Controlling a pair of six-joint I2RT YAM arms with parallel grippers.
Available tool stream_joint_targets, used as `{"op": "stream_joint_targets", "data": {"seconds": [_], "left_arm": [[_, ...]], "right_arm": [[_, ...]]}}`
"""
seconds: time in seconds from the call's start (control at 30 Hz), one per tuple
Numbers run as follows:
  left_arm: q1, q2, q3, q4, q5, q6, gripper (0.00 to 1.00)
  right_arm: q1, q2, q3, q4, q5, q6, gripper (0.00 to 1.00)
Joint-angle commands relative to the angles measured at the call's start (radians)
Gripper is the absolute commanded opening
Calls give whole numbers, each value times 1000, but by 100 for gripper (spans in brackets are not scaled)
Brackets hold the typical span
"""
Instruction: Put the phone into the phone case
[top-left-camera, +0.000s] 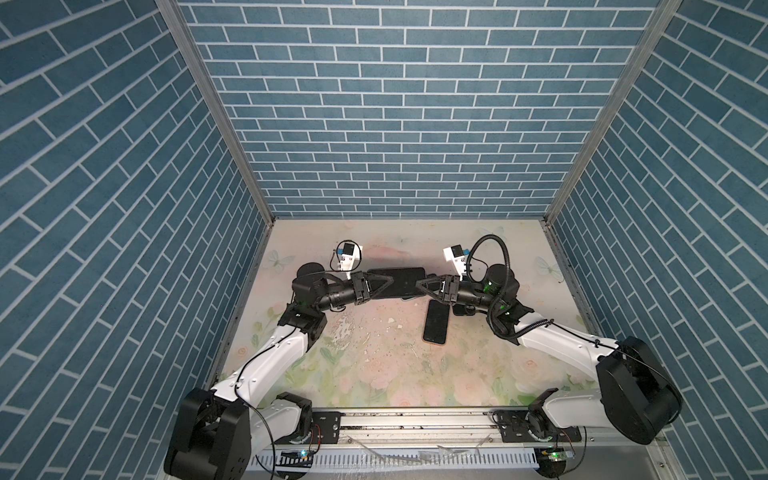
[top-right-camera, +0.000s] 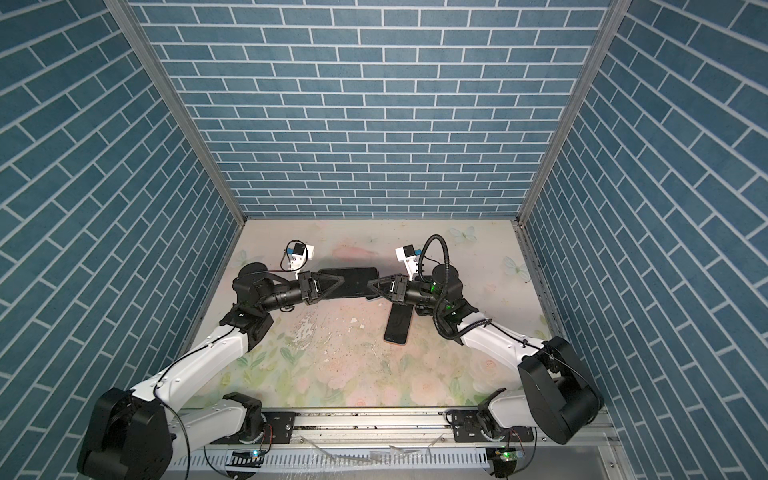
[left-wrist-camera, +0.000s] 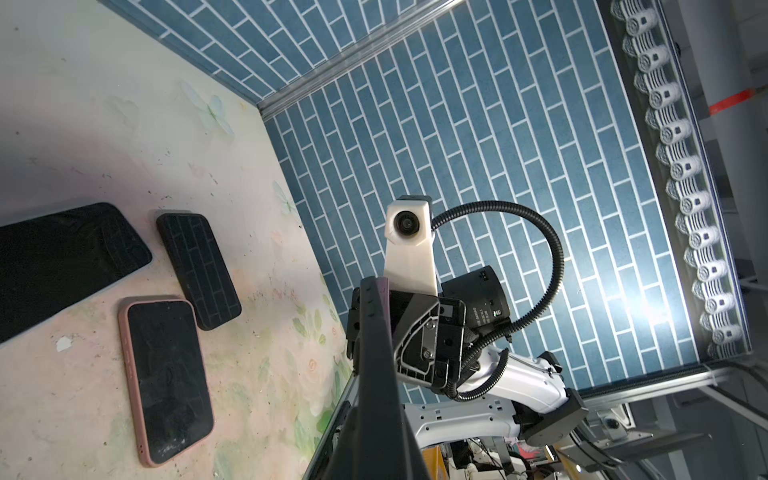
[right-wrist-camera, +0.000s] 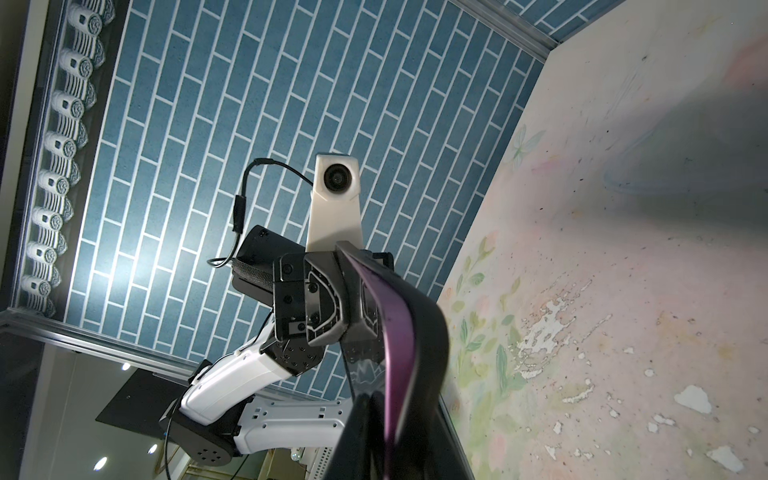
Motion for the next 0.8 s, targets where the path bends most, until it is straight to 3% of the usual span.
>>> {"op": "stream_joint_targets", "data": {"seconds": [0.0,0.1,0.23,0.43,0.77], "left_arm": [[-16,-12,-9,8,-1,13,2],[-17,-8,-17,10,-6,8,2],[-19,9,-21,31,-7,8,2],[-20,25,-21,52,-7,-29,1],[-20,29,-24,46,3,-27,0]], "right_arm": [[-7,25,33,121,33,4,30],[-11,62,75,162,28,14,36],[-12,124,132,205,14,40,37],[-11,164,151,254,16,67,27],[-15,163,119,230,75,-17,4]]}}
